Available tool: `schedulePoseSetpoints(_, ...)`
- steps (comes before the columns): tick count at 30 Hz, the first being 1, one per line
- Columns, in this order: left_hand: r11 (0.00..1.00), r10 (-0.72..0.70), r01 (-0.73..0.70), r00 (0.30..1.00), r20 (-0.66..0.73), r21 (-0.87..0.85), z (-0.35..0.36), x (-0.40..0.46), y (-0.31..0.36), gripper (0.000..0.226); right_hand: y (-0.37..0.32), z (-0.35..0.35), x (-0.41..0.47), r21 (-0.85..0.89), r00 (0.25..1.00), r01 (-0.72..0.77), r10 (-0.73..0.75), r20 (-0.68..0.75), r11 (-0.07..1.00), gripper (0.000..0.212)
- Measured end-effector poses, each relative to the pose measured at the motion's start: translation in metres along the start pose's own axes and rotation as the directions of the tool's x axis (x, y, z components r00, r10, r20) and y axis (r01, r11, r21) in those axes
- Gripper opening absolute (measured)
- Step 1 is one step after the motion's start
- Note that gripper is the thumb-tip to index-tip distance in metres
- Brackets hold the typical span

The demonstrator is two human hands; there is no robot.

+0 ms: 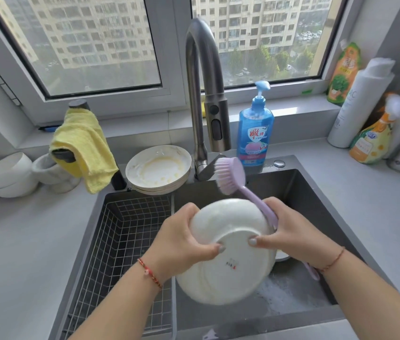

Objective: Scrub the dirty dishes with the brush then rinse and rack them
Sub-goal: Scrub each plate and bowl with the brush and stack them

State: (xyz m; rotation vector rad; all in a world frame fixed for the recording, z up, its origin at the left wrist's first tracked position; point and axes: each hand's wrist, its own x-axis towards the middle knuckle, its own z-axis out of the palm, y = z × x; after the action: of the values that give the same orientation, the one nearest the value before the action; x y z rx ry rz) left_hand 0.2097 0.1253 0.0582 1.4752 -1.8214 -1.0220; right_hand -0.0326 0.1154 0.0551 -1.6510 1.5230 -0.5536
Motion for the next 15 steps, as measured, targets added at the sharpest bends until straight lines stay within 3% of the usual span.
schedulePoseSetpoints(3, 0.988, 0.062, -0.071, 0.996, 0.069, 0.135, 0.01, -0.003, 0.005, 0.047, -0.01, 0.004, -0.002, -0.231, 0.996, 0.083, -0.086, -0.004, 0.97, 0.057)
schedulePoseSetpoints(5, 0.984, 0.077, -0.083, 0.996, 0.042, 0.156, 0.016, -0.004, 0.004, 0.048, -0.012, 0.007, -0.002, -0.249, 0.989, 0.115, -0.133, -0.058, 0.962, 0.058)
schedulePoseSetpoints(8, 0.988, 0.058, -0.05, 0.997, -0.049, 0.146, 0.019, -0.004, -0.002, 0.042, -0.009, 0.009, -0.001, -0.107, 0.969, 0.107, -0.128, -0.209, 0.988, 0.047)
schedulePoseSetpoints(10, 0.99, 0.02, -0.002, 0.991, -0.132, 0.139, 0.016, -0.003, -0.007, 0.042, -0.004, 0.01, -0.004, 0.078, 0.955, 0.037, -0.013, -0.295, 0.996, 0.029)
schedulePoseSetpoints(13, 0.989, -0.033, 0.063, 0.975, -0.22, 0.131, 0.01, -0.003, -0.011, 0.042, 0.011, 0.018, -0.013, 0.282, 0.959, -0.105, 0.172, -0.225, 0.954, 0.031)
schedulePoseSetpoints(15, 0.988, -0.048, 0.082, 0.969, -0.242, 0.13, 0.009, -0.003, -0.012, 0.042, 0.013, 0.024, -0.016, 0.294, 0.955, -0.16, 0.223, -0.195, 0.942, 0.034)
